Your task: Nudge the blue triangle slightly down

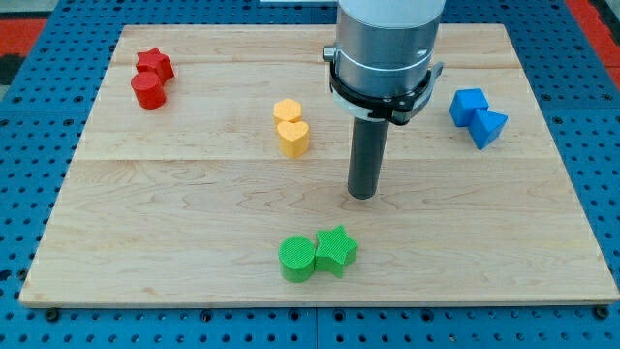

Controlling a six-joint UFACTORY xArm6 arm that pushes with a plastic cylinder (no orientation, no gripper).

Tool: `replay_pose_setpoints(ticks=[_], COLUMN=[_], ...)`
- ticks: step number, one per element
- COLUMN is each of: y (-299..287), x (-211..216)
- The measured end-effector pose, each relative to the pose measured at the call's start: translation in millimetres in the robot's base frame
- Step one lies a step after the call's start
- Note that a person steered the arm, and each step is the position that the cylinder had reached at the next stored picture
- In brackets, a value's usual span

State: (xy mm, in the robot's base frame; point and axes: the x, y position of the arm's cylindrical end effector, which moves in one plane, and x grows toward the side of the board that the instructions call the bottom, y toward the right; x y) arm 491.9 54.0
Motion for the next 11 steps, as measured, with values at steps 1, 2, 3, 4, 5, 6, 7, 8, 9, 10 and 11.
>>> replay_pose_setpoints(ticks=[1, 2, 3, 4, 5, 6, 7, 8, 9, 10, 11], y=[0.0, 1.7, 1.7, 5.5, 5.5, 5.5, 5.2, 1.7, 1.7, 1.6, -2.6], x=[0.0, -2.7, -2.7, -1.7, -0.9, -0.5, -0.5, -1.3, -1.3, -1.3, -2.2])
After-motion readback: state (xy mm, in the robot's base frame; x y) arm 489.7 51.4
